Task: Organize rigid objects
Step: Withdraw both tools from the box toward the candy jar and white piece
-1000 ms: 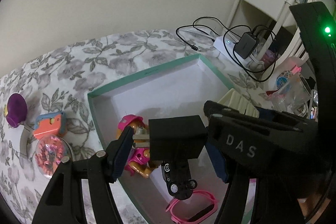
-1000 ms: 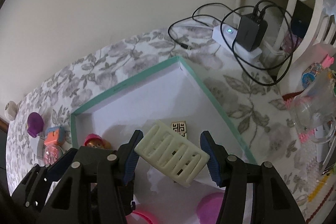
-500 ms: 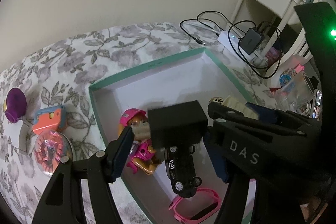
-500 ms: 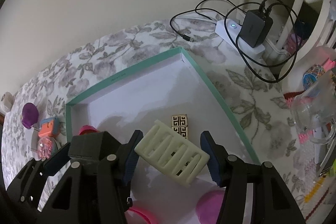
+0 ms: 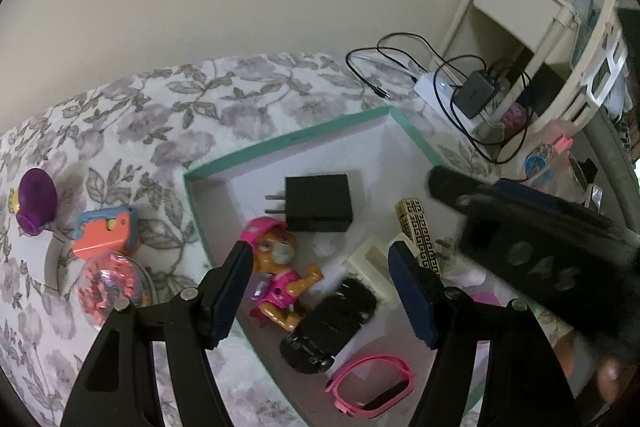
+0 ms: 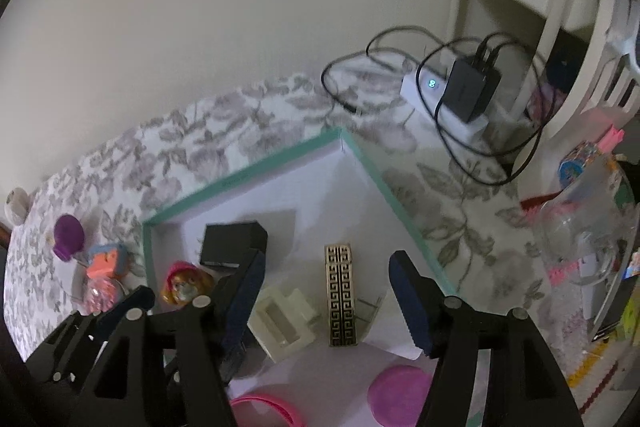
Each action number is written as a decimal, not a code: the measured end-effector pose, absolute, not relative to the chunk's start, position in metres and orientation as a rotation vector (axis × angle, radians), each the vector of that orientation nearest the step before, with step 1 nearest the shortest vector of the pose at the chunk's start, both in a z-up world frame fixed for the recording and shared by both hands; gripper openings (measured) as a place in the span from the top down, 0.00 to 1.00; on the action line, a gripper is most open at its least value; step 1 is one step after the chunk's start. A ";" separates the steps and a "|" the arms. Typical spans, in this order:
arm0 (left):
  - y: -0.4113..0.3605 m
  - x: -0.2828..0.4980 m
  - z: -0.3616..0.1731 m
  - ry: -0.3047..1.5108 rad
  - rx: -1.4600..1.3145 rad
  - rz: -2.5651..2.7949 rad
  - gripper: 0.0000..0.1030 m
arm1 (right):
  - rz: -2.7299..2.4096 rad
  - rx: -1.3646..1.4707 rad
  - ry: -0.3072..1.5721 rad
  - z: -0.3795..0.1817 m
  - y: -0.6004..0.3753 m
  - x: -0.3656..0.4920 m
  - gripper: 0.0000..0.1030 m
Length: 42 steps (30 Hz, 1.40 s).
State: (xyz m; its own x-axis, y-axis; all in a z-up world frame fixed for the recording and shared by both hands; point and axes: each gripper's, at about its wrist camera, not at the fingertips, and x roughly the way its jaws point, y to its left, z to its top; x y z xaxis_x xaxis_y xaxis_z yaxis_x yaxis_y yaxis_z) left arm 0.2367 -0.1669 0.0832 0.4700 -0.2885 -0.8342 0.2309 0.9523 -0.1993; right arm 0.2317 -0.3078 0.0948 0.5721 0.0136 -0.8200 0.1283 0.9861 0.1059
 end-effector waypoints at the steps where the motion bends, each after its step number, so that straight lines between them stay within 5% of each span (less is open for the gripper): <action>1: -0.163 0.237 0.085 1.034 -0.069 -0.307 0.31 | -0.070 0.165 0.950 0.099 -0.308 0.231 0.33; 7: -0.139 0.242 0.091 1.025 -0.092 -0.238 0.28 | -0.083 0.159 0.898 0.118 -0.309 0.226 0.33; 23: -0.058 0.254 0.086 0.989 -0.193 0.002 0.09 | -0.068 0.179 0.933 0.099 -0.305 0.232 0.00; 30: -0.029 0.253 0.094 0.920 -0.196 0.102 0.00 | -0.052 0.161 0.911 0.098 -0.295 0.233 0.00; 42: 0.033 0.240 0.109 0.835 -0.234 0.223 0.00 | 0.042 0.187 0.849 0.107 -0.263 0.233 0.00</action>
State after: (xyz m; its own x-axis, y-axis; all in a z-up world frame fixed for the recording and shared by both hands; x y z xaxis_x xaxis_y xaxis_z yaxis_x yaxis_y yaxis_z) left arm 0.2395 0.0331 0.1094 0.6510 0.1030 -0.7520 -0.2858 0.9511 -0.1172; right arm 0.2325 -0.2628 0.1074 0.6610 0.1116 -0.7420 0.0376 0.9827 0.1813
